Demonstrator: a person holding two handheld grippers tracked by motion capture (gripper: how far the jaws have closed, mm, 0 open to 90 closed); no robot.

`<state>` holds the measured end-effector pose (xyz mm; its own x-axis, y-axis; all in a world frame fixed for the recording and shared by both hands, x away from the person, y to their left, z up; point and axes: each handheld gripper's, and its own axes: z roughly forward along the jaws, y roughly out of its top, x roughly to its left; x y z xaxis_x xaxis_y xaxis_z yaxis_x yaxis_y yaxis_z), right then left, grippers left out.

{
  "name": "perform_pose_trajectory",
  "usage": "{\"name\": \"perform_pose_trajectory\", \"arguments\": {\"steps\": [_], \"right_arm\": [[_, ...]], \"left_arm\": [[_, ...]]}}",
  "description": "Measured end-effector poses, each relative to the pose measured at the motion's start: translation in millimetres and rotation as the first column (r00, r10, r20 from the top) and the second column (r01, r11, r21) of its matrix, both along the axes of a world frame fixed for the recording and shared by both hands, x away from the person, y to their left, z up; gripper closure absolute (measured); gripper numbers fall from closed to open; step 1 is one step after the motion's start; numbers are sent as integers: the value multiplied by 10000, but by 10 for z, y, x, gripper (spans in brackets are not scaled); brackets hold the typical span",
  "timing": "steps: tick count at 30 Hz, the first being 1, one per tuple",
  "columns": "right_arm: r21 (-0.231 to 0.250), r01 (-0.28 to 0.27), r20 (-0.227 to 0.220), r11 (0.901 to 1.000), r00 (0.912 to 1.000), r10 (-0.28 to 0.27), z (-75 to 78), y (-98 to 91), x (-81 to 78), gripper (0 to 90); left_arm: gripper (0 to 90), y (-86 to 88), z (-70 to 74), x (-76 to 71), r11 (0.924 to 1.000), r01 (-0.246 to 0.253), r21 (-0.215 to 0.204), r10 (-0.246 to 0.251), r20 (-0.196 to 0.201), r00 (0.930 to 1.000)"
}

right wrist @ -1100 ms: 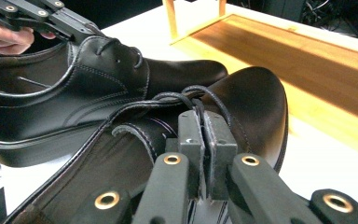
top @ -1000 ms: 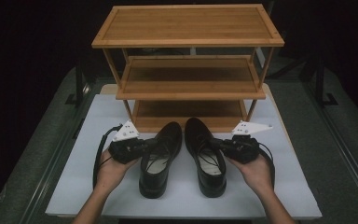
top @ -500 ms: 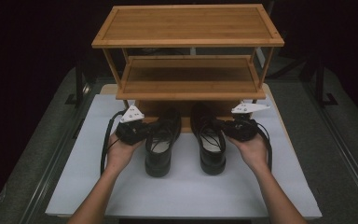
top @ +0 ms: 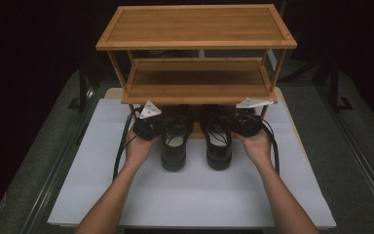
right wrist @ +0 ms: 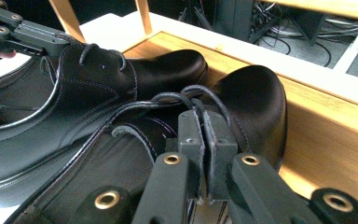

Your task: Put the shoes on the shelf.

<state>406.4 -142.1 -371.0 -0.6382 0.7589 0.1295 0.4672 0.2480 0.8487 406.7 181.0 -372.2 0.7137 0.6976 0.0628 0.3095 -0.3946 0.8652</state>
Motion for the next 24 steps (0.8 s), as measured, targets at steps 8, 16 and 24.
{"name": "perform_pose_trajectory", "arguments": {"steps": [8, 16, 24], "right_arm": [[-100, 320, 238, 9994, 9992, -318, -36, 57, 148, 869], [-98, 225, 82, 9997, 9997, -224, -103, 111, 176, 867], [3, 30, 35, 10000, 10000, -30, -103, 106, 114, 787]], "left_arm": [[873, -136, -39, 141, 9998, -214, -6, 214, 325, 9992], [866, -173, -104, 162, 9999, -112, -42, 112, 134, 9998], [730, -127, -109, 76, 9997, 243, -64, -244, -115, 9996]]}}
